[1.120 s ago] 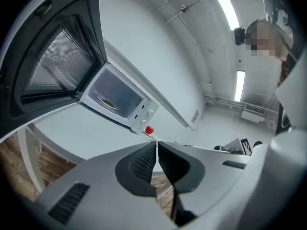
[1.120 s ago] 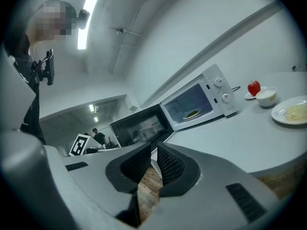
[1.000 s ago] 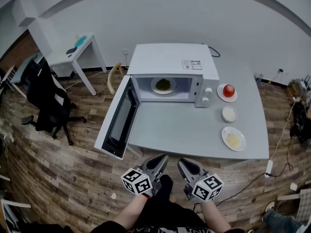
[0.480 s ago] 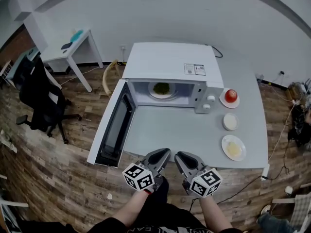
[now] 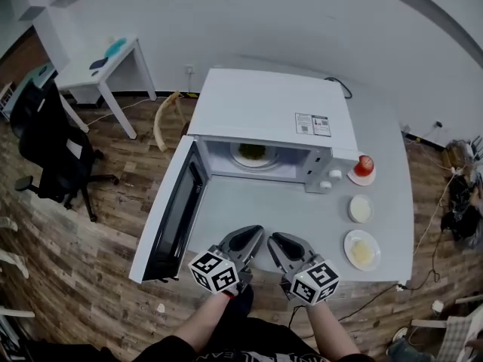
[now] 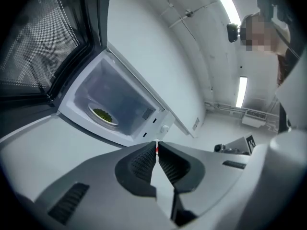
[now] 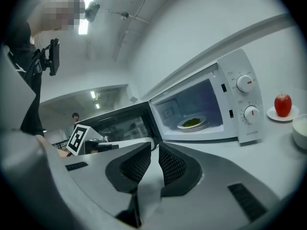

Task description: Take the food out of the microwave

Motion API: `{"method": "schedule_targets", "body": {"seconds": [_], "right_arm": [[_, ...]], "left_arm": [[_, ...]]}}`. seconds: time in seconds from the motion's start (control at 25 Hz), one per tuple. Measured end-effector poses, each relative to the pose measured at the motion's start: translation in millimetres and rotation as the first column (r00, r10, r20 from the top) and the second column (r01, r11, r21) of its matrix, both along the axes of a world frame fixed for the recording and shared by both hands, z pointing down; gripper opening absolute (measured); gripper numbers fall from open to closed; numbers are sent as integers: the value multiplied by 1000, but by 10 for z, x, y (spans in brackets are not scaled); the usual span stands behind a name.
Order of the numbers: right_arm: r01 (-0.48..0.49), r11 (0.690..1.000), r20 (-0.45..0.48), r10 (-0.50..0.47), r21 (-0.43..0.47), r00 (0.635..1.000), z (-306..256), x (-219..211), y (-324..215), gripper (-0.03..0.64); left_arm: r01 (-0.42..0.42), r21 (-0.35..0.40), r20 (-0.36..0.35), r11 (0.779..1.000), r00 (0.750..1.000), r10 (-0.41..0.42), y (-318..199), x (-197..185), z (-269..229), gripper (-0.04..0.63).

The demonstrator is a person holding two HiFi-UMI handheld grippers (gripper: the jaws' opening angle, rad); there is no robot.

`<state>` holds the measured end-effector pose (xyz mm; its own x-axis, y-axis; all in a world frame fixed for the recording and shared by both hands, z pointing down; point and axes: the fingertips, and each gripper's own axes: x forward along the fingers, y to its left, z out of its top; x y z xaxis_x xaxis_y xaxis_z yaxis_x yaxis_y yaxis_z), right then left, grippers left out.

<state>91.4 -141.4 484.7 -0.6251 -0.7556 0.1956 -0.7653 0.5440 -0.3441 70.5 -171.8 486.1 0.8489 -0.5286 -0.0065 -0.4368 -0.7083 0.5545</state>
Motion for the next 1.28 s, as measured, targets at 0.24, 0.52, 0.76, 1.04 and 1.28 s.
{"method": "schedule_targets", "body": {"seconds": [0.24,0.52,0.76,1.04,1.28], "right_arm": [[4,1000,-26,-4,2,1000,27,-13,-368,55],[79,989,-394,-22,129,919,110,-69,-825,55],[144,973,-549,-23,178,836,201,-114,-1248,55],[212,955,-683,-16,206,731,282,-142,-1716,55],[250,949,-735,-29,194,677,330,-237,-1997,56]], "left_arm": [[17,7,8,1000,1000,-17,-342,-14,19,18],[56,14,69,998,996,-57,-617,-147,189,18],[126,32,108,992,986,-129,-897,-182,269,18],[185,50,112,982,976,-189,-1186,-262,324,18],[224,62,122,973,965,-230,-1357,-307,338,18]]}}
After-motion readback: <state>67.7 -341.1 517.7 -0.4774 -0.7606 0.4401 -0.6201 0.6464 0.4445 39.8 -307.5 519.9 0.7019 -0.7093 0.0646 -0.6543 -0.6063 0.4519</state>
